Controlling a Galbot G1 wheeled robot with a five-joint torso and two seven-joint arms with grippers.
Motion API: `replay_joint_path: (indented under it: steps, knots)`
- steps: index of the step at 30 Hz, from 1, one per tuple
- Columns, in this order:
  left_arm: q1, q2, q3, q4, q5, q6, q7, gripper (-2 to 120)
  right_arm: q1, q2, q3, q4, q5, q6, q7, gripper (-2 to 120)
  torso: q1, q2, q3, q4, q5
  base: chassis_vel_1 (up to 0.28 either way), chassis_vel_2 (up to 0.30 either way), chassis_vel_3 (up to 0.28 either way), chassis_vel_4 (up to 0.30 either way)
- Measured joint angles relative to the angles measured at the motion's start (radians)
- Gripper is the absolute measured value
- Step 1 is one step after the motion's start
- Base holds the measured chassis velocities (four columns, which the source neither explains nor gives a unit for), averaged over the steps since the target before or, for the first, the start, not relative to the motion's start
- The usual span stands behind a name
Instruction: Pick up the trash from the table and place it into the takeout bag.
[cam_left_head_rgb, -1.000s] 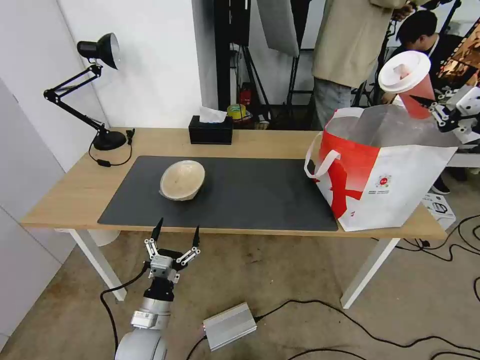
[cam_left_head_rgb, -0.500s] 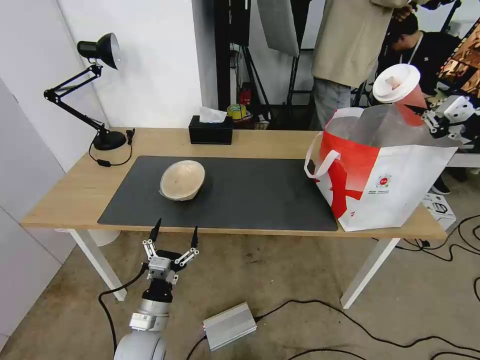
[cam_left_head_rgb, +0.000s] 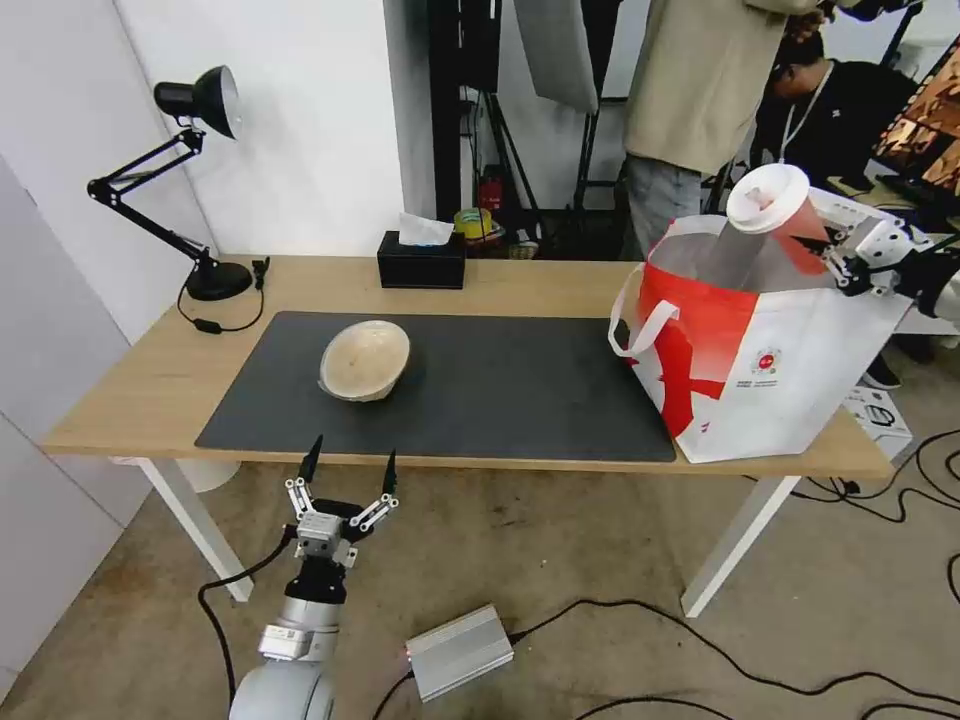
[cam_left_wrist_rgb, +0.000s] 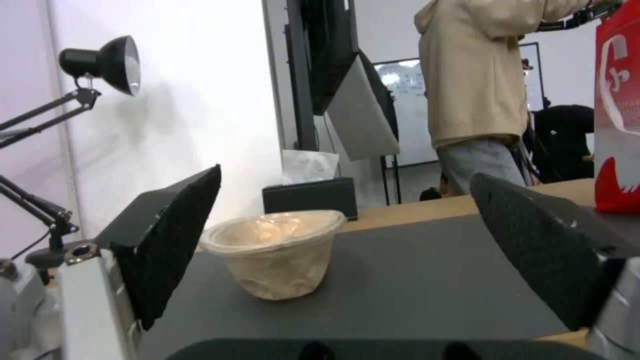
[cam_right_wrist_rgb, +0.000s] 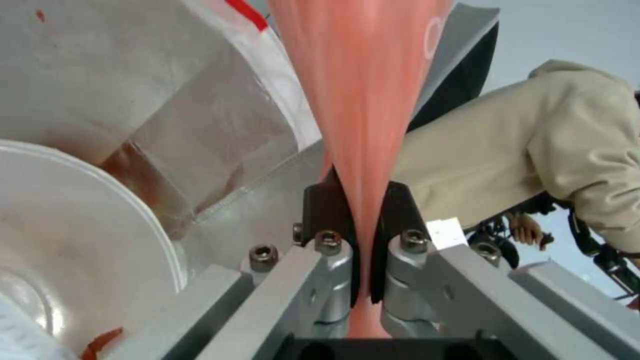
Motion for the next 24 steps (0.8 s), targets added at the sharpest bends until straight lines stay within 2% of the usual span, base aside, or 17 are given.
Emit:
replay_joint_path:
  steps: [13,24]
  knots:
    - [-0.010,0.005,0.003,0.010,-0.005,0.000,0.001,100,0.110,0.021,-0.090,-0.062,-0.019,0.001,-0.001,2,0.000,0.000,0.000,0.0000,0.0000,0.000,0.000,0.000,0.000]
    - [-0.014,0.004,0.007,0.019,-0.006,0.000,0.001,100,0.142,0.008,-0.113,-0.068,-0.019,0.001,-0.001,2,0.000,0.000,0.000,0.0000,0.0000,0.000,0.000,0.000,0.000]
